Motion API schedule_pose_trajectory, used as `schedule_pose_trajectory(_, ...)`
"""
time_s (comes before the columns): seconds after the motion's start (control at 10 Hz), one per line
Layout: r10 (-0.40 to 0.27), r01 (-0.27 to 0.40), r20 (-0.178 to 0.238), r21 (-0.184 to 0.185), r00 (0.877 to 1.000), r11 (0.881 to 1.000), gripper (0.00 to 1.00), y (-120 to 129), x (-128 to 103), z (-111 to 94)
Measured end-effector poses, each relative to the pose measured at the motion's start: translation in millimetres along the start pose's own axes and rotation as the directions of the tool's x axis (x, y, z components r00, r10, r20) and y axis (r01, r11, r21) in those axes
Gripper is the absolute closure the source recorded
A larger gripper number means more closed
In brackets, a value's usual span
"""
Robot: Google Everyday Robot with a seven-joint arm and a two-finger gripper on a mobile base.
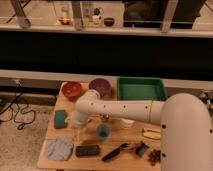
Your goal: Place pepper in tray
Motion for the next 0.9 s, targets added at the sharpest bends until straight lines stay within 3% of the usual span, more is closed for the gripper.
schedule_pose_trajectory(0.4, 0.001, -0.001, -0.008, 0.0, 1.0, 1.0, 0.2, -0.9, 9.4, -3.0)
schedule_pose_trajectory(0.6, -0.003, 0.003, -0.007, -0.001, 1.0, 1.0, 0.33, 0.1, 10.5, -1.8)
schedule_pose_trajectory(0.9, 0.004, -0.004, -0.005, -0.003, 1.0, 1.0, 0.65, 6.5, 17.6, 3.7)
